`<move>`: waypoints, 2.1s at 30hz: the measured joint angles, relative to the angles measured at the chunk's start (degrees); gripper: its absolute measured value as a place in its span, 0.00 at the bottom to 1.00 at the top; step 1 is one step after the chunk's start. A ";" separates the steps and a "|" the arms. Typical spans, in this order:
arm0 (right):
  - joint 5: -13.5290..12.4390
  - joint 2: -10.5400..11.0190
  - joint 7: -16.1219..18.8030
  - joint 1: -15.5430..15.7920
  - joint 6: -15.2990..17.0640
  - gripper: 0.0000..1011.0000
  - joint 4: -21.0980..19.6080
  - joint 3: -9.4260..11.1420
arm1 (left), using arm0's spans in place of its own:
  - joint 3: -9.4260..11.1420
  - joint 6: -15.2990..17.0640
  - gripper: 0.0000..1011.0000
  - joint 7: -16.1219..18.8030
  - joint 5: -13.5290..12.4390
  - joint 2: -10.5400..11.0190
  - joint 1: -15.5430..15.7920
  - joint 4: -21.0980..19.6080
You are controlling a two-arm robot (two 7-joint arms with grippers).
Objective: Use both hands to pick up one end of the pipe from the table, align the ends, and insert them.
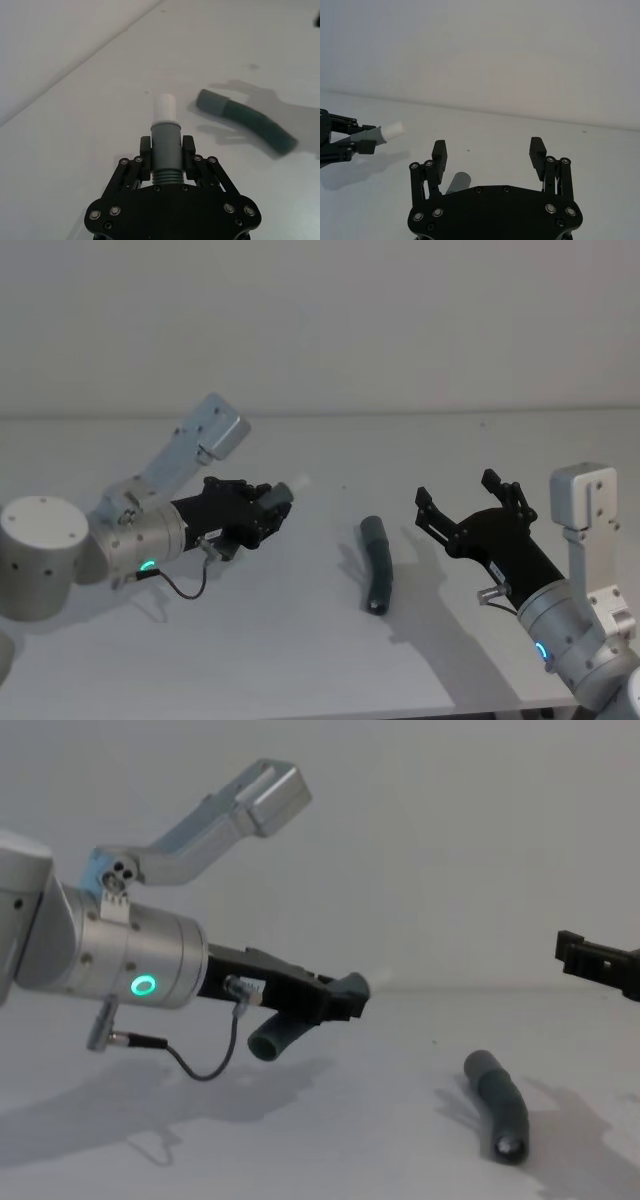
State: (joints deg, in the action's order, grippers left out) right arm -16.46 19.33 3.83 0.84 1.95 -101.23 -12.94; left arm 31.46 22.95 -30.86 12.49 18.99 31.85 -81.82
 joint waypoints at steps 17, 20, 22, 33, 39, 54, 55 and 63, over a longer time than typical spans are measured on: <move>0.00 0.00 0.00 0.00 0.00 0.99 0.00 0.00 | 5.94 5.06 0.33 -16.53 1.63 4.47 8.85 -0.59; 0.00 0.00 0.00 0.00 0.00 0.99 0.00 0.00 | 7.58 5.15 0.33 -20.73 1.82 5.21 11.25 0.39; 0.00 0.00 0.00 0.00 0.00 0.99 0.00 0.00 | 8.58 4.96 0.33 -23.14 1.88 5.61 12.79 1.32; 0.00 0.00 0.00 0.00 0.00 0.99 0.00 0.00 | 12.50 -0.78 0.33 -35.56 2.13 7.72 19.08 7.37; 0.00 0.00 0.00 0.00 0.00 0.99 0.00 0.00 | 13.59 -5.33 0.33 -40.37 2.61 8.64 21.26 11.20; 0.00 0.00 0.00 0.00 0.00 0.99 0.00 0.00 | 14.18 -14.20 0.33 -43.90 4.09 8.24 22.82 18.85; 0.00 0.00 0.00 0.00 0.00 0.99 0.00 0.00 | 14.17 -14.66 0.33 -43.90 4.20 8.16 22.83 19.14; 0.00 0.00 0.00 0.00 0.00 0.99 0.00 0.00 | 14.08 -17.87 0.33 -43.68 5.06 6.92 22.86 21.98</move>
State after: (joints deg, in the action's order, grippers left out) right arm -16.47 19.33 3.83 0.84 1.95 -101.23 -12.94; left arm 45.54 5.08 -74.54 17.55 25.91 54.71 -59.84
